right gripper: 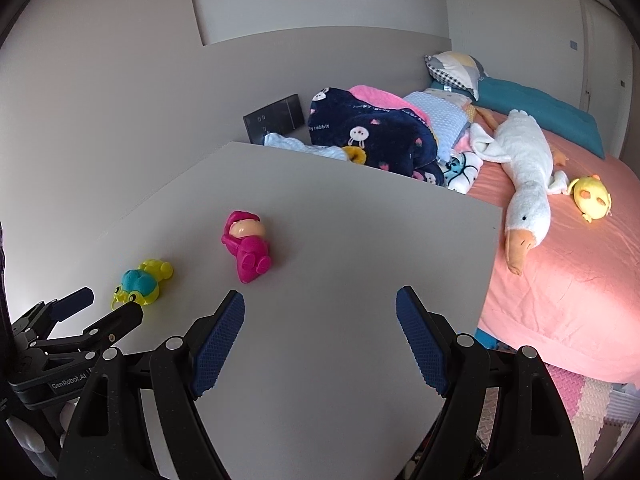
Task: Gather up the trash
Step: 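Grasp the teal-yellow frog toy with the left tool while the right tool grasps the pink plush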
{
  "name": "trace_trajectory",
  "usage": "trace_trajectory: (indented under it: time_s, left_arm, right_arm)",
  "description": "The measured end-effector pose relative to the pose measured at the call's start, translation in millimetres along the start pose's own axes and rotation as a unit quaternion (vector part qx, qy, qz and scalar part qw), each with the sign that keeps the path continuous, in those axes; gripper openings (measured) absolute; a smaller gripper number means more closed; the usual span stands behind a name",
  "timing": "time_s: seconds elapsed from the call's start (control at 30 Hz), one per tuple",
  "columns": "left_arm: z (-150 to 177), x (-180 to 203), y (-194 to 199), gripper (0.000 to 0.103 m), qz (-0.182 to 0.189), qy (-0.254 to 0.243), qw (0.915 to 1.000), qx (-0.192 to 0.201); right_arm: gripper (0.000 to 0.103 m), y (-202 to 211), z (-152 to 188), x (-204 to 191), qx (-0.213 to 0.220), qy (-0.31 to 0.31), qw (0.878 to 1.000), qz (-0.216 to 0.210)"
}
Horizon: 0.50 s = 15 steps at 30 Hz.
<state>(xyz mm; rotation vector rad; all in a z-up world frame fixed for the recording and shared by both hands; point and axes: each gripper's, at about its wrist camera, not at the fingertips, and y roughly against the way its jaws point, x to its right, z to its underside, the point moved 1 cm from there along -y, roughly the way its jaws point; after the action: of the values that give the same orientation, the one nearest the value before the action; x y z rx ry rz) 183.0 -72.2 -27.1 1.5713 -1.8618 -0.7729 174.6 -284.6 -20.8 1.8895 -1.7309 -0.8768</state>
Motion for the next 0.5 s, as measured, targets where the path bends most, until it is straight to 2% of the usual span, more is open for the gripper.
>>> trace_trajectory:
  time_s: [0.23,0.5]
  left_arm:
    - [-8,-4,-24,0.097,-0.009,-0.009,0.9998,-0.015]
    - [-11,-15,-35,0.094,-0.016,-0.015,0.9994,-0.026]
  right_arm:
    - [0.079,-33,-8,-18,-0.020,0.010,1.000,-0.004]
    - [0.079,-59,-18,-32,-0.028,0.014,1.000,-0.006]
